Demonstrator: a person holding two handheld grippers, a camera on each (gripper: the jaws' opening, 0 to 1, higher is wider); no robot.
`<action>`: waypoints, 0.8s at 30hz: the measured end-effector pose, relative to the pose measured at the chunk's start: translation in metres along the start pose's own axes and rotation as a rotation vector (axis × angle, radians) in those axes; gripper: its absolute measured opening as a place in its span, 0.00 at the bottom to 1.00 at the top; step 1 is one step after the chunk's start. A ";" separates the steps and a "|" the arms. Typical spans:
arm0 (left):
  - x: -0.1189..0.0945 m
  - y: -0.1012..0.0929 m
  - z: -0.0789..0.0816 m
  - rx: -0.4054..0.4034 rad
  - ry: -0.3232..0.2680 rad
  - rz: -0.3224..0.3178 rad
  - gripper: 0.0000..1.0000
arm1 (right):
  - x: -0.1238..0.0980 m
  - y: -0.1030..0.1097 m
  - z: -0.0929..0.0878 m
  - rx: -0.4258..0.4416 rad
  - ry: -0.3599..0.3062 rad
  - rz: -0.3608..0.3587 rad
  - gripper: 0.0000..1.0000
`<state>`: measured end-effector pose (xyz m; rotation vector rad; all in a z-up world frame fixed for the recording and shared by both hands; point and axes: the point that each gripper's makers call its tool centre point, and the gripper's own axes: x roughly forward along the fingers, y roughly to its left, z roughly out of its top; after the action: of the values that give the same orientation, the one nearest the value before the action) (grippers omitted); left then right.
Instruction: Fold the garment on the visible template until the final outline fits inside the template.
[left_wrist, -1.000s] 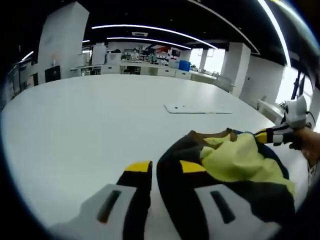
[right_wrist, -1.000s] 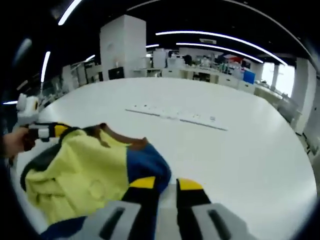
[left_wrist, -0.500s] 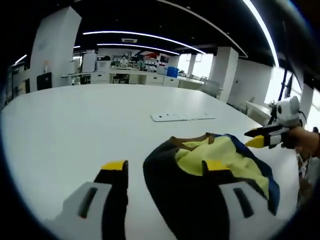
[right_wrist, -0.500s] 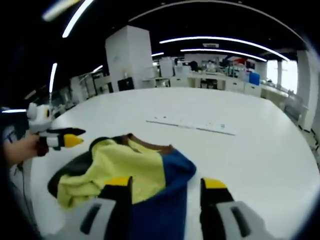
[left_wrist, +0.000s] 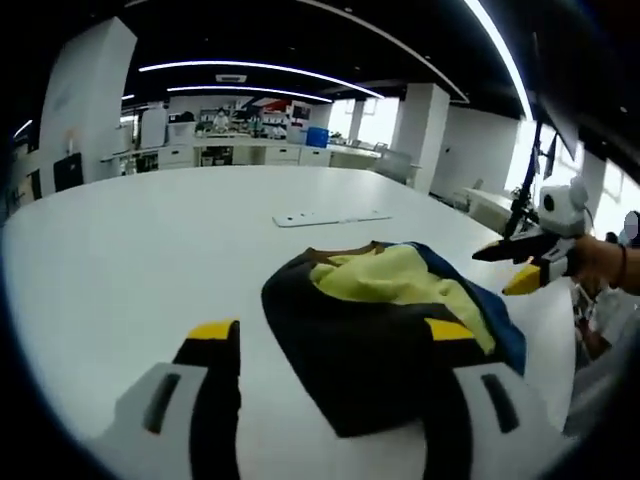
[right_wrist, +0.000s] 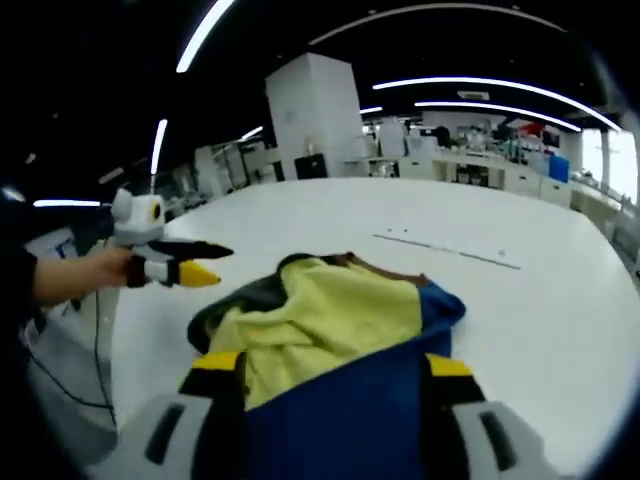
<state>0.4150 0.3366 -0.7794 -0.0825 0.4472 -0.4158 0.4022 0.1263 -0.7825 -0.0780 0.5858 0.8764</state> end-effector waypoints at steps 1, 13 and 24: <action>-0.003 -0.002 -0.002 0.007 0.003 -0.004 0.71 | -0.003 0.007 -0.004 -0.011 0.007 0.011 0.71; -0.020 -0.033 -0.024 0.025 0.025 -0.086 0.61 | -0.018 0.067 -0.036 -0.082 0.059 0.126 0.69; -0.019 -0.051 -0.046 0.098 0.096 -0.110 0.46 | -0.015 0.105 -0.062 -0.175 0.088 0.205 0.55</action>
<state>0.3600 0.2987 -0.8045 0.0083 0.5179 -0.5507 0.2890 0.1654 -0.8091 -0.2193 0.6054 1.1268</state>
